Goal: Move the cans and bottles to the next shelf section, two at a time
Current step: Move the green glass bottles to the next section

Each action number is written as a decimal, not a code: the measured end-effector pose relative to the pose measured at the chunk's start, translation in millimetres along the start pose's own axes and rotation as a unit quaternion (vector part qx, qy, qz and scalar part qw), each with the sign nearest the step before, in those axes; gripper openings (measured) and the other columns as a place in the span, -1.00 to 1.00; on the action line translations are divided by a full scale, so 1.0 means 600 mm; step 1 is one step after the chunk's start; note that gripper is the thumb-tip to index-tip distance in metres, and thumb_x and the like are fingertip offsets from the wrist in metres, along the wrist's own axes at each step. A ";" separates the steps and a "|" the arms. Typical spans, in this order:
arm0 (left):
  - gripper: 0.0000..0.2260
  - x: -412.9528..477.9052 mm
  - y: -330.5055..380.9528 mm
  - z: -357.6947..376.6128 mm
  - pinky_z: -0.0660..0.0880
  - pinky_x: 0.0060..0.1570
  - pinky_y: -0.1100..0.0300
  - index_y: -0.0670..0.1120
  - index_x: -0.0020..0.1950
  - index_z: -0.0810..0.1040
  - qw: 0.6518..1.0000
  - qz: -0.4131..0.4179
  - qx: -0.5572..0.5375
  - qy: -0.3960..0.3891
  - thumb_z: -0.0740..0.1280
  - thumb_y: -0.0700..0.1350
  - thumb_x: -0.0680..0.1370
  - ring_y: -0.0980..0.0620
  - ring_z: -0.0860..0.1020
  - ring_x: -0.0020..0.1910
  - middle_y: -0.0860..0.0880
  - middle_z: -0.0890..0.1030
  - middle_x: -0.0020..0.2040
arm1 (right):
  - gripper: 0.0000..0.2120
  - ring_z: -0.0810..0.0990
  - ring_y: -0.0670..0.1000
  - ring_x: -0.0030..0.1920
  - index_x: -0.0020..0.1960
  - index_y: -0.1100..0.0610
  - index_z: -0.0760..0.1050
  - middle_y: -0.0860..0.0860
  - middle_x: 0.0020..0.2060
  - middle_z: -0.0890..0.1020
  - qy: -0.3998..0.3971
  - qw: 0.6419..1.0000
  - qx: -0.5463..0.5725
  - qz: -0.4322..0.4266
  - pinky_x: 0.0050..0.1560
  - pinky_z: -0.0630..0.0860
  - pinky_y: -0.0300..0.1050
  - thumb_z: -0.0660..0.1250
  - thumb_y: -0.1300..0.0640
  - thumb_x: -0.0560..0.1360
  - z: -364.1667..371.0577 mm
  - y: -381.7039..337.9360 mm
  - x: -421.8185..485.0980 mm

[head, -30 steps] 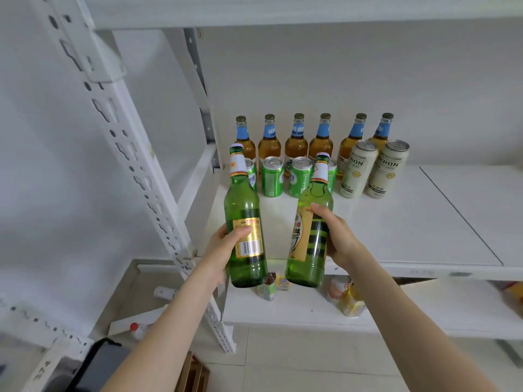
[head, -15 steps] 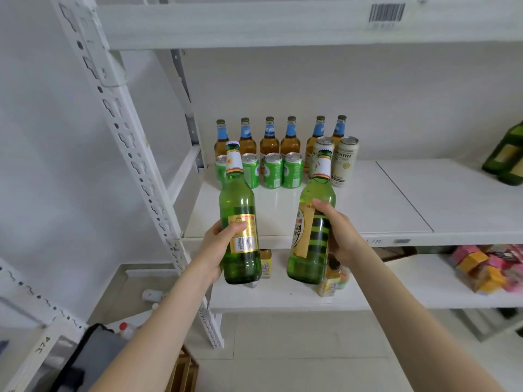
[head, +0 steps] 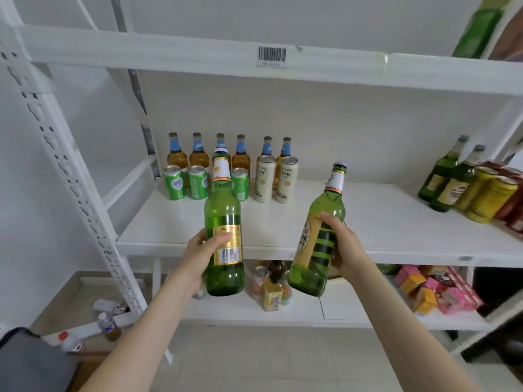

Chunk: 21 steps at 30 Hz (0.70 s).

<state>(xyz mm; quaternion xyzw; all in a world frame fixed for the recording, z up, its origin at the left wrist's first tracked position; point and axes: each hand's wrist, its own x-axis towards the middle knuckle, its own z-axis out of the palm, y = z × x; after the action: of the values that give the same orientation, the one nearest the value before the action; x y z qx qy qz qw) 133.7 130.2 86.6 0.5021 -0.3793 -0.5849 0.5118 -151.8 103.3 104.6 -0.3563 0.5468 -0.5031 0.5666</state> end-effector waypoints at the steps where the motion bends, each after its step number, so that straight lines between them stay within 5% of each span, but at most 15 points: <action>1: -0.50 -0.006 -0.004 0.025 0.59 0.00 -0.11 -0.02 0.16 0.56 1.000 0.000 -0.006 0.000 0.57 0.00 0.26 -0.20 0.66 0.03 -0.19 0.67 0.05 | -0.33 0.68 0.22 0.08 0.21 0.10 0.55 0.16 0.04 0.71 0.000 1.000 -0.005 0.000 0.13 0.59 0.26 0.53 -0.25 0.23 -0.025 -0.009 -0.002; 5: -0.59 -0.025 -0.021 0.126 0.58 -0.14 0.03 -0.01 0.12 0.56 1.000 0.006 -0.014 0.001 0.52 -0.01 0.31 -0.15 0.65 -0.01 -0.17 0.66 0.04 | -0.49 0.67 0.21 0.09 0.20 0.11 0.53 0.17 0.06 0.69 -0.003 1.000 -0.017 -0.004 0.01 0.63 0.16 0.47 -0.18 0.40 -0.124 -0.042 -0.016; 8: -0.73 -0.028 -0.037 0.191 0.59 -0.05 -0.03 0.00 0.11 0.57 1.000 0.007 -0.008 0.003 0.48 -0.04 0.44 -0.15 0.64 0.03 -0.15 0.67 0.05 | -0.49 0.66 0.22 0.10 0.20 0.11 0.52 0.17 0.08 0.68 -0.001 1.000 -0.029 -0.011 0.08 0.61 0.20 0.45 -0.18 0.40 -0.197 -0.058 -0.022; 11: -0.64 -0.021 -0.053 0.252 0.56 0.10 -0.13 0.00 0.13 0.56 1.000 -0.005 -0.008 -0.006 0.51 -0.01 0.38 -0.18 0.63 0.08 -0.15 0.67 0.05 | -0.46 0.65 0.22 0.11 0.22 0.11 0.51 0.17 0.10 0.67 0.015 0.999 -0.037 -0.023 0.17 0.56 0.24 0.45 -0.20 0.38 -0.263 -0.072 -0.027; 16: -0.65 0.009 -0.070 0.352 0.58 -0.04 -0.01 -0.04 0.21 0.53 0.999 -0.010 0.005 -0.036 0.45 -0.04 0.45 -0.17 0.65 0.05 -0.17 0.67 0.07 | -0.34 0.65 0.23 0.10 0.27 0.12 0.48 0.17 0.09 0.67 0.038 0.998 -0.027 -0.029 0.11 0.59 0.23 0.47 -0.23 0.30 -0.366 -0.090 -0.016; 21: -0.50 0.060 -0.084 0.451 0.58 0.10 -0.12 -0.05 0.20 0.54 0.998 -0.014 0.014 -0.065 0.55 0.03 0.32 -0.19 0.65 0.06 -0.19 0.67 0.07 | -0.24 0.67 0.23 0.09 0.24 0.11 0.52 0.16 0.07 0.69 0.058 0.997 -0.022 -0.037 0.16 0.56 0.29 0.56 -0.27 0.17 -0.460 -0.110 0.026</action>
<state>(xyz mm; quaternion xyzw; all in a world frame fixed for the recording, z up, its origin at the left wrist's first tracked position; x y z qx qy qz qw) -140.3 85.6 87.5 0.4751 -0.4130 -0.6184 0.4705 -435.5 112.9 122.8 -0.3588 0.5764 -0.5310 0.5071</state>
